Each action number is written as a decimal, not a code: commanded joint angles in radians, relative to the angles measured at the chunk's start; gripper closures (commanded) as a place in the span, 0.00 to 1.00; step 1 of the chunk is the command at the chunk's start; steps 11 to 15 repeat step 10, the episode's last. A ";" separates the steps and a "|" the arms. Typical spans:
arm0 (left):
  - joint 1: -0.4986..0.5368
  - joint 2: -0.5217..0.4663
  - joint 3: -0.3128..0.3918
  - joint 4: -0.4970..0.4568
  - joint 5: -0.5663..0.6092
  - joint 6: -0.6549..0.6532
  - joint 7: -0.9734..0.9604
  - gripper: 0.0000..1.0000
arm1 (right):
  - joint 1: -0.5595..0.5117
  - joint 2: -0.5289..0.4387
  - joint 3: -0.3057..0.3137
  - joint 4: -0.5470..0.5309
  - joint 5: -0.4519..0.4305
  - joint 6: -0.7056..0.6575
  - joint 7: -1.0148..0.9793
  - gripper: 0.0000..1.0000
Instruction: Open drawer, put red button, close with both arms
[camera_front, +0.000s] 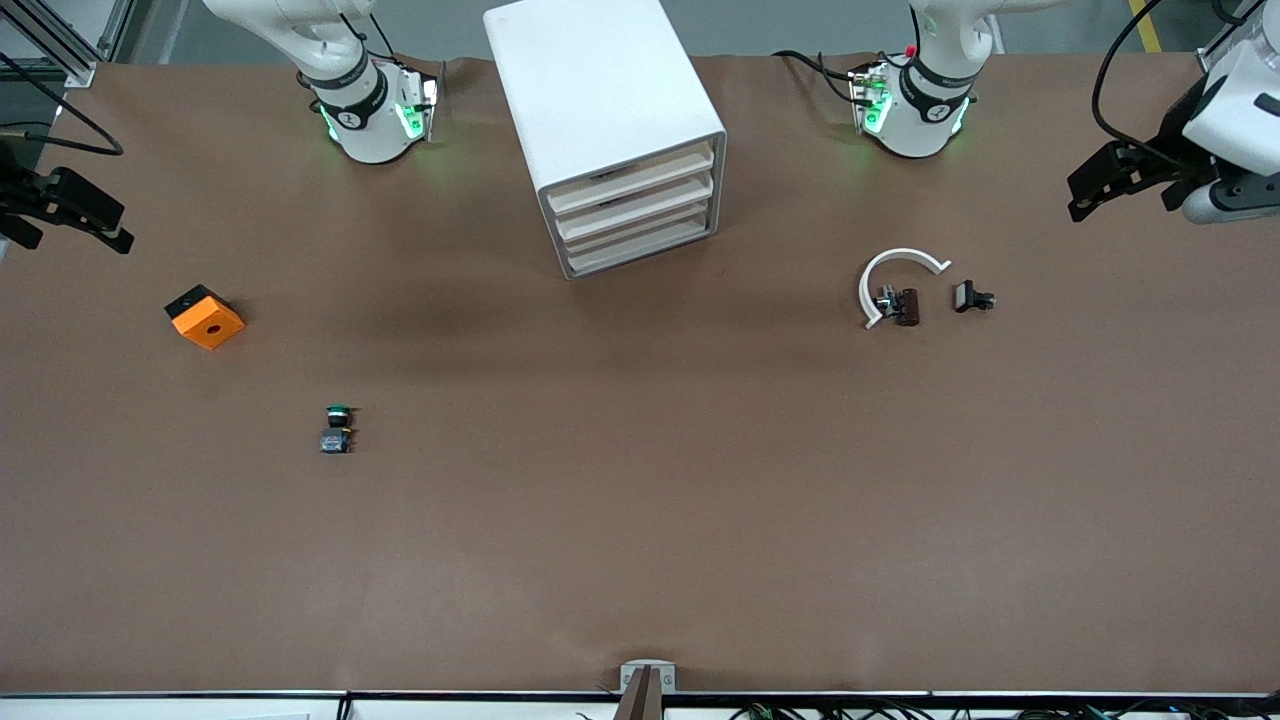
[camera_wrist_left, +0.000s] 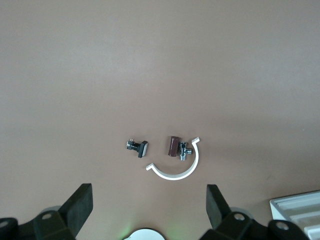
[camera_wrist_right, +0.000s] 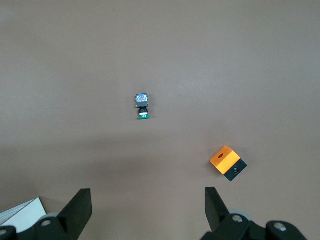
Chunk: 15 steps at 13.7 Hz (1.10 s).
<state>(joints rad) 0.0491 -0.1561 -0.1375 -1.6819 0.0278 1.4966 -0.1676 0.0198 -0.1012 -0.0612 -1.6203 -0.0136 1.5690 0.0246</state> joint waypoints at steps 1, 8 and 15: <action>-0.006 -0.029 0.024 -0.022 -0.017 -0.018 0.037 0.00 | 0.003 0.011 0.001 0.025 0.000 -0.013 0.012 0.00; 0.000 0.044 0.029 0.068 -0.014 -0.047 0.034 0.00 | 0.011 0.014 0.001 0.025 0.001 -0.013 0.012 0.00; 0.000 0.052 0.029 0.077 -0.012 -0.053 0.034 0.00 | 0.011 0.015 0.001 0.025 0.001 -0.013 0.012 0.00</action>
